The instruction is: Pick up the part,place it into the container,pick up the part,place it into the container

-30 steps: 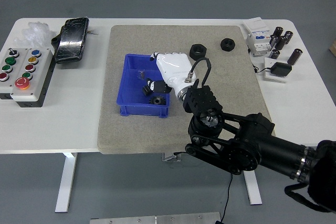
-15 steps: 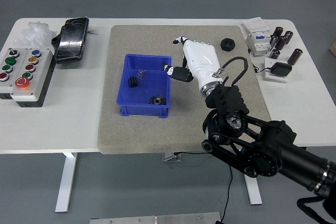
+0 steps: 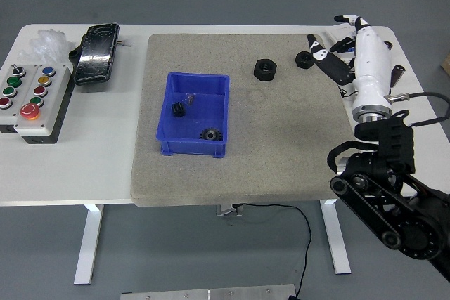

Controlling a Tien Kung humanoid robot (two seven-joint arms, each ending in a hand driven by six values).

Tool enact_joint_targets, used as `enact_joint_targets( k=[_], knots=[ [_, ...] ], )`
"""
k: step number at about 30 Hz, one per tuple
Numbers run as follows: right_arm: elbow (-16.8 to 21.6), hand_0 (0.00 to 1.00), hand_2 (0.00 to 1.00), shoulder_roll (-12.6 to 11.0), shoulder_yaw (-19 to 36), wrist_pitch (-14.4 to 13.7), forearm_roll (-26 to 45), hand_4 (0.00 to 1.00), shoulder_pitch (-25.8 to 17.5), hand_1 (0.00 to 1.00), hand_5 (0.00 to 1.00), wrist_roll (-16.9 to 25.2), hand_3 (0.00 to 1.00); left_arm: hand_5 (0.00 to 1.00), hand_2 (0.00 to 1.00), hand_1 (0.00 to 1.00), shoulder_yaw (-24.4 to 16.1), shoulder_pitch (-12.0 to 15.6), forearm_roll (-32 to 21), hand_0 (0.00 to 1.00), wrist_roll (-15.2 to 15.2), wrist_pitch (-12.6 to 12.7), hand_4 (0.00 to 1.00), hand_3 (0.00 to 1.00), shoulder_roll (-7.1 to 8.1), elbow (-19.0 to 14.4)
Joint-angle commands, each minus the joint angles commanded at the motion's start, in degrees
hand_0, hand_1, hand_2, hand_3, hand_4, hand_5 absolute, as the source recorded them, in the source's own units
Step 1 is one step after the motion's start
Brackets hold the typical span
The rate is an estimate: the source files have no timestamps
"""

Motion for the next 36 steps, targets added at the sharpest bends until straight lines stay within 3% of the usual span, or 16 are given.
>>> enact_joint_targets(
  k=[9,17,25,36],
  knots=[
    [1.4,0.280,0.493,1.5,15.1,0.0,7.2,0.766,-10.6,0.470,0.494,8.3,0.673,0.533,0.729,0.715,0.6,-0.4,0.3,0.719,-0.5,-0.4,0.800,0.831,0.04,0.0],
    [1.8,0.278,0.499,2.3,24.2,0.0,7.3,0.759,-13.1,0.468,0.490,9.6,0.671,0.533,0.729,0.715,0.4,-0.5,0.9,0.719,-0.5,-0.5,0.799,0.831,0.00,0.0],
    [1.9,0.277,0.500,2.5,27.1,0.0,7.8,0.739,-14.2,0.469,0.476,10.5,0.669,0.533,0.729,0.715,0.4,-0.3,0.8,0.719,-0.3,-0.5,0.800,0.831,-0.59,0.0],
    [1.2,0.280,0.501,2.4,26.1,0.0,7.1,0.728,-13.7,0.473,0.468,9.8,0.671,0.533,0.729,0.715,-0.5,0.6,0.9,0.719,0.5,-0.3,0.800,0.831,-0.51,0.0]
  ],
)
